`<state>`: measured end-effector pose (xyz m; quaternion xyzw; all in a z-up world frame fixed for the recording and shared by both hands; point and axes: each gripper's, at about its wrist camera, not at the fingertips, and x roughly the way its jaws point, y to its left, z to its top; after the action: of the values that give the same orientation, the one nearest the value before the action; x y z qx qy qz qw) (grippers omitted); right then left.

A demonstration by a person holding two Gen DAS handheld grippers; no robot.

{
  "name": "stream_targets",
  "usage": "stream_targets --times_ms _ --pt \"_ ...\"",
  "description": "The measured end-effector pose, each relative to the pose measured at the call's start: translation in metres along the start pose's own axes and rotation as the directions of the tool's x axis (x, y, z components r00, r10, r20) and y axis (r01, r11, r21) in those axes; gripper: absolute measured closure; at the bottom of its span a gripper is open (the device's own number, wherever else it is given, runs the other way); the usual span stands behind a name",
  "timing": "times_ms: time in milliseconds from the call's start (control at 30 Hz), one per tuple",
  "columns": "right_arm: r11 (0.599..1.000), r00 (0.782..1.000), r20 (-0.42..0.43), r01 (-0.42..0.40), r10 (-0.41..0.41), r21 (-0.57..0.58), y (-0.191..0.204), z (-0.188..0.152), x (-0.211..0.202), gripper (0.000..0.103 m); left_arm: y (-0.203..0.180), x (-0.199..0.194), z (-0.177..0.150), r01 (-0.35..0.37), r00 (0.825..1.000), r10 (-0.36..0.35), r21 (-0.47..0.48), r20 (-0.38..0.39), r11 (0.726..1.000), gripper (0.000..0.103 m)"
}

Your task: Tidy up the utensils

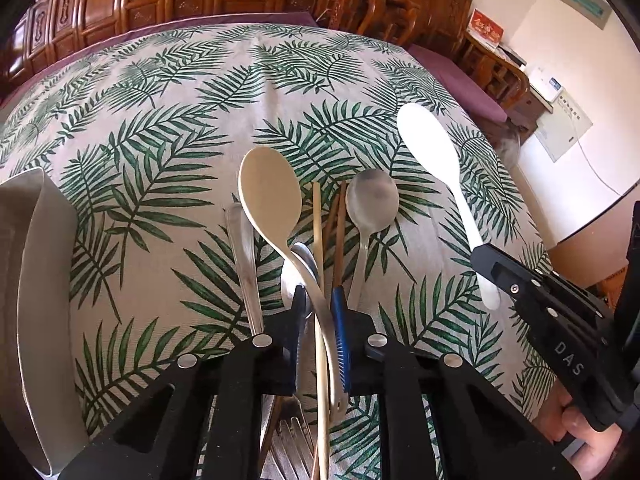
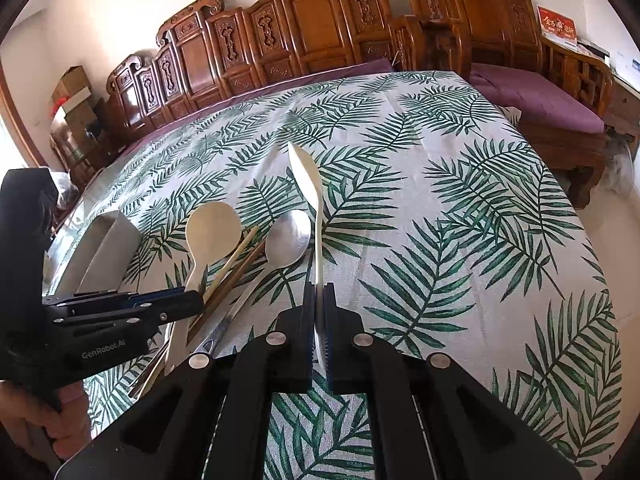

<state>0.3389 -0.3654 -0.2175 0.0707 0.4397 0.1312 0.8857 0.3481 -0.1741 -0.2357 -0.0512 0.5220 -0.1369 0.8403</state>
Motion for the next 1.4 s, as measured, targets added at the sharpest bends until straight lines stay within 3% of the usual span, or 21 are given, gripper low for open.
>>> stream_targets --times_ms 133,567,1100,1400 --pt "1.000 1.000 -0.001 0.001 -0.001 -0.008 0.003 0.000 0.000 0.098 -0.001 -0.006 0.001 -0.004 1.000 0.004 0.013 0.017 1.000 0.099" --pt "0.999 1.000 -0.008 -0.015 0.015 -0.028 0.017 -0.002 0.000 0.098 0.004 -0.034 0.004 -0.026 0.998 0.022 0.070 0.057 0.997 0.100" --pt "0.984 0.998 -0.022 -0.067 0.064 -0.164 0.091 -0.015 -0.010 0.098 0.063 -0.087 -0.004 -0.104 0.989 0.096 0.068 0.115 0.992 0.100" --pt "0.970 0.994 0.029 -0.096 0.105 -0.221 0.127 -0.017 -0.035 0.098 0.094 -0.113 -0.012 -0.129 0.983 0.122 0.049 0.137 0.990 0.100"
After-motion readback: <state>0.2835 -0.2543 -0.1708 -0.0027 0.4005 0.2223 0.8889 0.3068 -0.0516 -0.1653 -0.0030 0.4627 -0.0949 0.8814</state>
